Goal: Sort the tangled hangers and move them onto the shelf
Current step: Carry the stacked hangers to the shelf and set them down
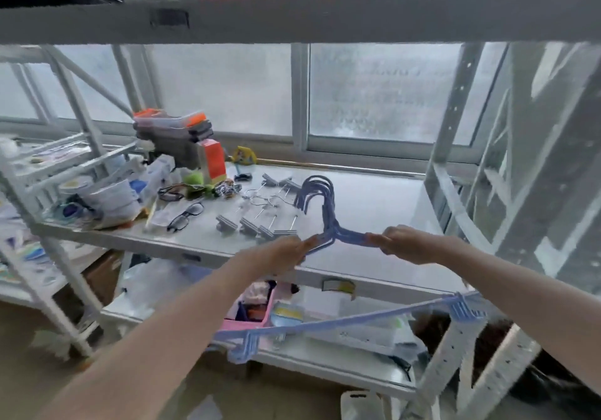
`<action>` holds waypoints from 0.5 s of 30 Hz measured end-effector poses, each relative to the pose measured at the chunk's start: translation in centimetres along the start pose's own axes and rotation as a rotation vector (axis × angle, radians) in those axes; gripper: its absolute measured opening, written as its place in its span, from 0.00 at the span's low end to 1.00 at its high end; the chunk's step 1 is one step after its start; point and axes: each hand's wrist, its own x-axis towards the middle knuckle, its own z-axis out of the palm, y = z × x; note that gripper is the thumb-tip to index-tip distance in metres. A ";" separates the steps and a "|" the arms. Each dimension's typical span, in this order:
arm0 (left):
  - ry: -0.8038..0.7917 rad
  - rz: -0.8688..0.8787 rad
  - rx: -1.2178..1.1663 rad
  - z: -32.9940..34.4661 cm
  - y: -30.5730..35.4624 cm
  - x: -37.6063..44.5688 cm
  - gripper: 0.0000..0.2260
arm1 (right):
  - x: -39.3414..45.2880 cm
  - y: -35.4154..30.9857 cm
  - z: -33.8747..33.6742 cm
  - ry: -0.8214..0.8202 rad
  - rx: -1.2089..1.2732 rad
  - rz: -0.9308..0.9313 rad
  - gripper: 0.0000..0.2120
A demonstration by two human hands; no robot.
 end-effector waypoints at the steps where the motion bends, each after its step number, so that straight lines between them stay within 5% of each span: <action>1: -0.059 -0.019 0.024 -0.5 0.1 1.7 0.28 | 1.2 0.5 -0.2 0.004 0.006 0.026 0.21; 15: -0.345 0.136 0.066 -4.1 1.3 18.4 0.25 | 13.1 6.0 -4.1 -0.075 0.065 0.330 0.30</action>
